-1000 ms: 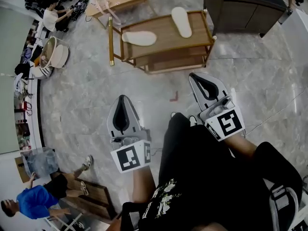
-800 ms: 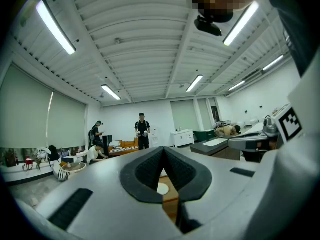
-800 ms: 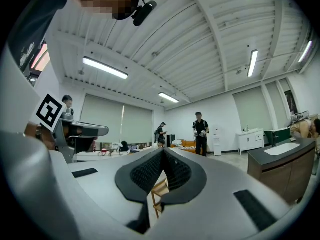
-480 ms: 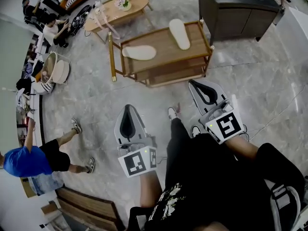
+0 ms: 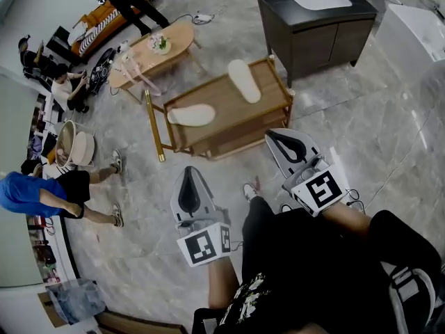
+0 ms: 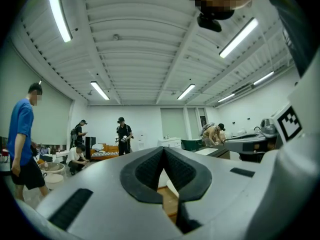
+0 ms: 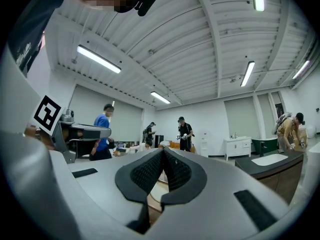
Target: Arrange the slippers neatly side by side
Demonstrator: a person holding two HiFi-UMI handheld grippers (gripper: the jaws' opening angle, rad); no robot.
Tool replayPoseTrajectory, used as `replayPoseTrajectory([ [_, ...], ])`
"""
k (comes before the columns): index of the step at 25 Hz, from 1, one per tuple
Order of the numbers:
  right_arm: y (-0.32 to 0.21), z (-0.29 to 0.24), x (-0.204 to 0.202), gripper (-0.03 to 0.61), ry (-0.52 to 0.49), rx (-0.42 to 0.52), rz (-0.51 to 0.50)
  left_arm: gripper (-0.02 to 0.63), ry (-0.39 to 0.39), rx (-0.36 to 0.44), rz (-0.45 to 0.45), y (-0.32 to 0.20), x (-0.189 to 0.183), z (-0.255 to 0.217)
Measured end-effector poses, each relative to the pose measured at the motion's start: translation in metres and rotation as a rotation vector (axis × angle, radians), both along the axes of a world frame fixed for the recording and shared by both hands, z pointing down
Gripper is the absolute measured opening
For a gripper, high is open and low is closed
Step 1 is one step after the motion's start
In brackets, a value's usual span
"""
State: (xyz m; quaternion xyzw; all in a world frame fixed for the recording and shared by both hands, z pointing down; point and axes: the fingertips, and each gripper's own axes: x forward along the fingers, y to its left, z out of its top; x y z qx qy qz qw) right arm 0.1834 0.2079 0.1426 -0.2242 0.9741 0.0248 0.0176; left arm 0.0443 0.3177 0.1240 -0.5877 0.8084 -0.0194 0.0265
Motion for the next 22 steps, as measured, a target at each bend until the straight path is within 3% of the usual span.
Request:
replayPoseTrajectory([
  [22, -0.058, -0.011, -0.078, -0.002, 0.010, 0.009, 0.043, 0.002, 0.009, 0.012, 0.070, -0.070, -0.077, -0.007],
])
